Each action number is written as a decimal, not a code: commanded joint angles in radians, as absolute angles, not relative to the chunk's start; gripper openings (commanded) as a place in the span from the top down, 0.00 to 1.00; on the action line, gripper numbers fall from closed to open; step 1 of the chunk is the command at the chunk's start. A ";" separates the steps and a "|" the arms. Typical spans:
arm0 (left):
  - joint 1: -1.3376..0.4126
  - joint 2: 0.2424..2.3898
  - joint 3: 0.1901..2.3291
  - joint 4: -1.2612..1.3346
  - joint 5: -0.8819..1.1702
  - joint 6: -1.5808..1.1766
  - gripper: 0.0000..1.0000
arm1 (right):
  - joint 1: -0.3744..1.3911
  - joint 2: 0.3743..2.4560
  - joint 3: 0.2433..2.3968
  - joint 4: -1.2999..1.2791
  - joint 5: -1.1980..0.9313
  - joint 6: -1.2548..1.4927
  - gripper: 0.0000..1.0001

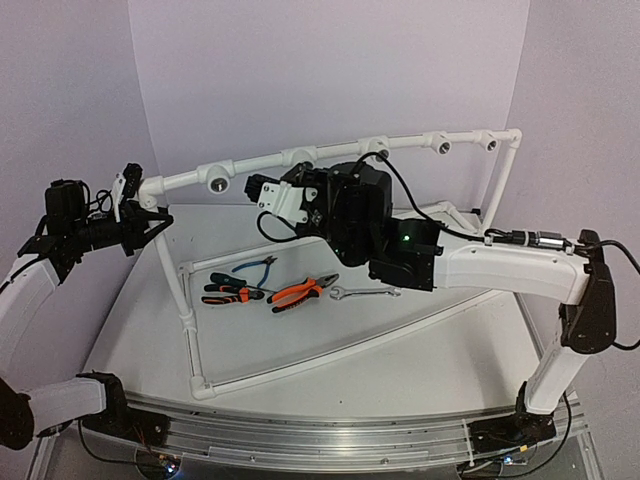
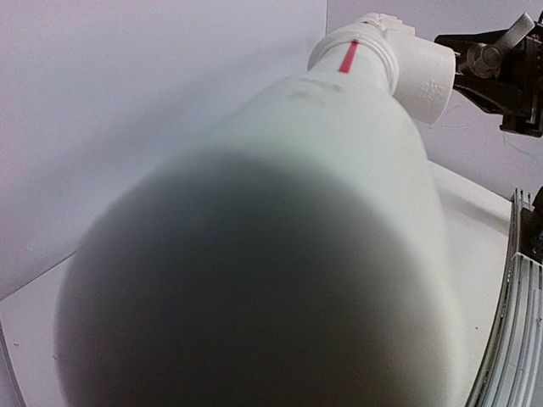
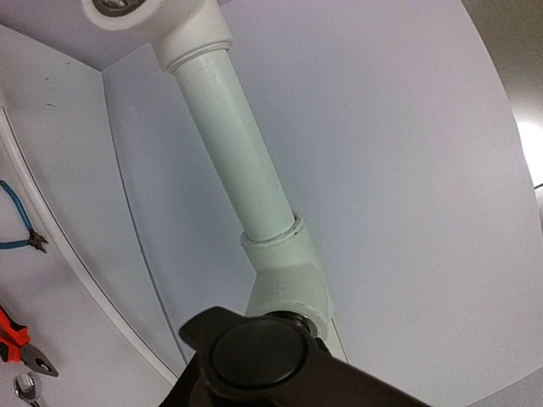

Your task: Install the water faucets

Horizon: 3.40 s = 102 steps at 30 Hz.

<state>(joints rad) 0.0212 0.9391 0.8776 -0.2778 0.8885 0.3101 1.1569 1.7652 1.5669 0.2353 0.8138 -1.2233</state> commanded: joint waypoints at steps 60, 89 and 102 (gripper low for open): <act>-0.034 0.943 0.909 -0.272 0.953 0.308 1.00 | 1.089 1.546 1.315 0.378 0.649 -0.193 0.46; -0.034 0.934 0.895 -0.283 0.964 0.333 1.00 | 1.089 1.472 1.725 -0.247 0.218 -0.129 0.23; -0.034 0.917 0.896 -0.283 0.960 0.330 1.00 | 1.087 1.747 2.024 -0.258 0.363 0.097 0.57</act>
<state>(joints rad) 0.0139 0.9280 0.8833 -0.2946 0.8776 0.3091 1.0889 1.7352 1.9933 -0.2408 0.3210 0.0046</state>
